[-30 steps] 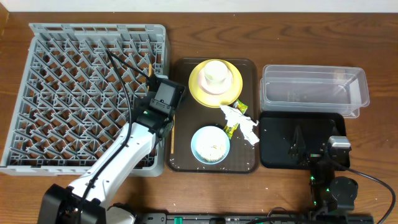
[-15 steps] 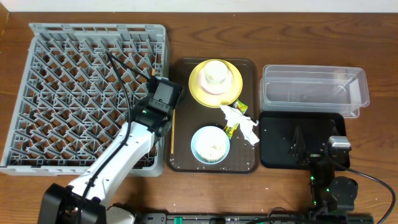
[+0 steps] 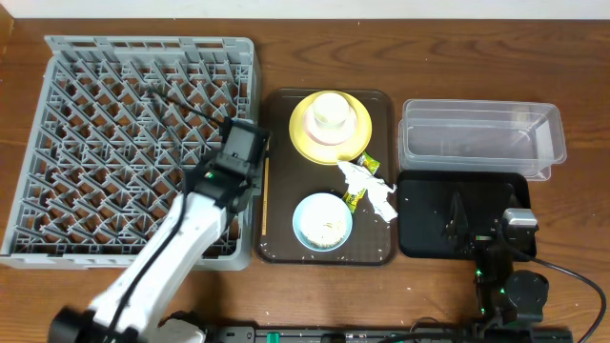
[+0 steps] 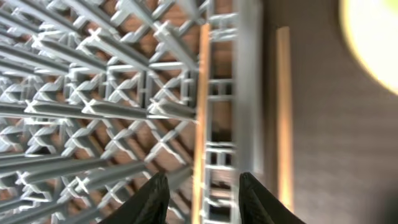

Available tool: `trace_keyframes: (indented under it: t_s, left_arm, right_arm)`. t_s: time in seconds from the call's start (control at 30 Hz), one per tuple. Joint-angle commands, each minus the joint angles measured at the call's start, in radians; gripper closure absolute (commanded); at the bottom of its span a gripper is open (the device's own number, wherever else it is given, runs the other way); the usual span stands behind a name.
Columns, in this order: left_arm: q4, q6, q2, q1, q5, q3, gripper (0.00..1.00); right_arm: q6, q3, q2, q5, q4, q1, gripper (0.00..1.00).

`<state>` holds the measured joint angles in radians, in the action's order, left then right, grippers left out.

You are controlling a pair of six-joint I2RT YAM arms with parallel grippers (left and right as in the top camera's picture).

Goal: Sort waste into correct bins and load items into the dishwasher
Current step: 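Carry the chopstick left into the grey dish rack and release, then return the left gripper to the tray and grasp the second chopstick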

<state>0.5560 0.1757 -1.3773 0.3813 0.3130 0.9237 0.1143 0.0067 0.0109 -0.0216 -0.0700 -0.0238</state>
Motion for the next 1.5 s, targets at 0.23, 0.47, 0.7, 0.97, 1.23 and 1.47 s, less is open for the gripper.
trace_keyframes:
  t_s: [0.23, 0.47, 0.7, 0.97, 1.23, 1.47]
  left_arm:
    - [0.100, 0.225, 0.210, 0.003, -0.378, 0.000, 0.62]
    - [0.116, 0.230, 0.150, 0.077, -0.373, -0.031, 0.62]
    - [0.086, 0.230, 0.031, 0.116, -0.373, -0.032, 0.62]
    - [0.067, 0.230, -0.083, 0.116, -0.372, -0.032, 0.62]
    - [0.057, 0.230, -0.163, 0.116, -0.320, -0.032, 0.62]
    - [0.045, 0.230, -0.179, 0.152, -0.240, -0.032, 0.62]
  right_arm:
    - [0.008, -0.001, -0.005, 0.006, -0.004, 0.010, 0.01]
    - [0.008, -0.001, -0.005, 0.006, -0.004, 0.010, 0.01]
    - [0.008, -0.001, -0.005, 0.006, -0.004, 0.010, 0.01]
    - [0.008, -0.001, -0.005, 0.006, -0.004, 0.010, 0.01]
    - [0.008, -0.001, -0.005, 0.006, -0.004, 0.010, 0.01]
    - [0.008, -0.001, -0.005, 0.006, -0.004, 0.010, 0.01]
